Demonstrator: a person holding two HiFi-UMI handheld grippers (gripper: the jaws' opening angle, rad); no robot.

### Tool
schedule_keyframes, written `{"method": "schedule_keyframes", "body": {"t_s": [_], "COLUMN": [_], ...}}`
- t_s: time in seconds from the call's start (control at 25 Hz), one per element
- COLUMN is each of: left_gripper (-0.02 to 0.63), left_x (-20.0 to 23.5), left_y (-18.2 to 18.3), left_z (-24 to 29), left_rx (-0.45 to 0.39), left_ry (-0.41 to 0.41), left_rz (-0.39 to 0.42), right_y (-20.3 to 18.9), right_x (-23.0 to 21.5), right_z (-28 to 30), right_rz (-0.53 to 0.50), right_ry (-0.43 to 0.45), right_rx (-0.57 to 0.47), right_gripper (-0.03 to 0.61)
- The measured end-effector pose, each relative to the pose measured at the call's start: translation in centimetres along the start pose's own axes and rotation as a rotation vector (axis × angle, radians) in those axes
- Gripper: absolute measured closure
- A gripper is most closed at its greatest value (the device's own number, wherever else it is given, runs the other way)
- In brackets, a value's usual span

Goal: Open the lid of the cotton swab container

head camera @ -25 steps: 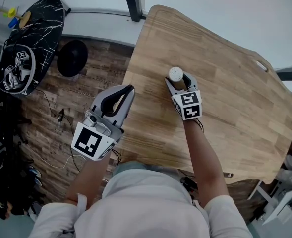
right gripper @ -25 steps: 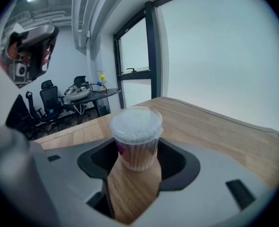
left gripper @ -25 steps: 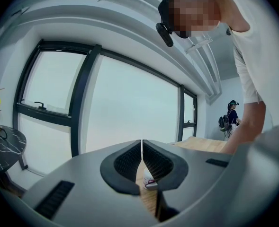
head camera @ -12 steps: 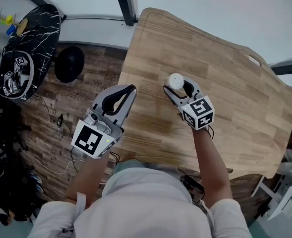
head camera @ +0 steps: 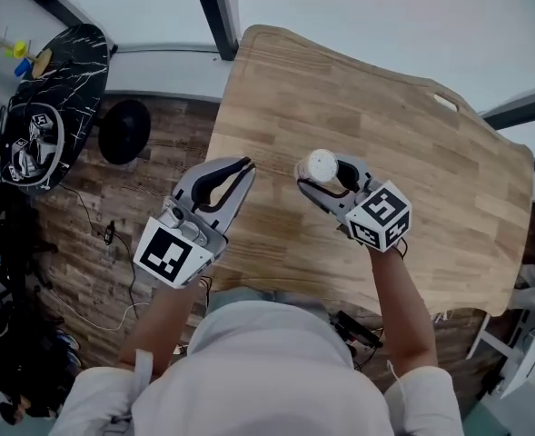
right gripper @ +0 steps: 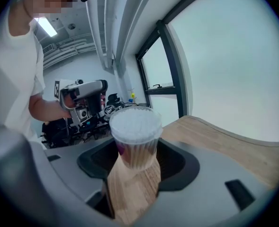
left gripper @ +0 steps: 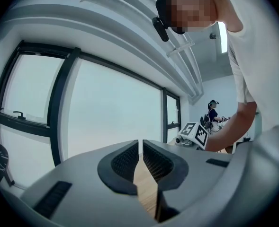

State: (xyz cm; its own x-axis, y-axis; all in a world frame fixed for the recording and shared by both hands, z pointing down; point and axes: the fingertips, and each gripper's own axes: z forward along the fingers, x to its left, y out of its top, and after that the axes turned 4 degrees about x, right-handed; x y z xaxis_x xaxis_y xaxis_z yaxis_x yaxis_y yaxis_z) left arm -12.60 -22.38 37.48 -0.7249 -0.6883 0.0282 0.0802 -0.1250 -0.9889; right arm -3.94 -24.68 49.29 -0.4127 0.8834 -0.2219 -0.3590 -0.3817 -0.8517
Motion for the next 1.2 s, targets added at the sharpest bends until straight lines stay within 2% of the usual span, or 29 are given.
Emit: {"method": "schedule_keyframes", "body": {"t_s": [0.4,0.76,1.0,1.2], "left_gripper": [0.593,0.592,0.592,0.591], "left_x": [-6.0,-11.5,-13.5,-15.1], "left_y": [2.5,4.3,5.6,6.0], "left_z": [0.5,0.9,1.0,0.9], "left_rx": [-0.013,0.021,-0.008,0.002], "left_ry": [-0.144,-0.287,-0.342,-0.387], "left_rz": [0.026,0.042,0.057,0.049], "right_y": [1.5,1.4,1.4,1.5], "right_x": [4.4,8.1,9.3,10.4], "right_z": [-6.3,-11.1,-13.4,-14.8], "right_rz": [-0.066,-0.152,-0.179,-0.211], "right_ry": [0.096,0.183,0.226,0.26], "right_rx": [0.01,0.072,0.103,0.122], "right_gripper": [0.319,0.319,0.319,0.319]}}
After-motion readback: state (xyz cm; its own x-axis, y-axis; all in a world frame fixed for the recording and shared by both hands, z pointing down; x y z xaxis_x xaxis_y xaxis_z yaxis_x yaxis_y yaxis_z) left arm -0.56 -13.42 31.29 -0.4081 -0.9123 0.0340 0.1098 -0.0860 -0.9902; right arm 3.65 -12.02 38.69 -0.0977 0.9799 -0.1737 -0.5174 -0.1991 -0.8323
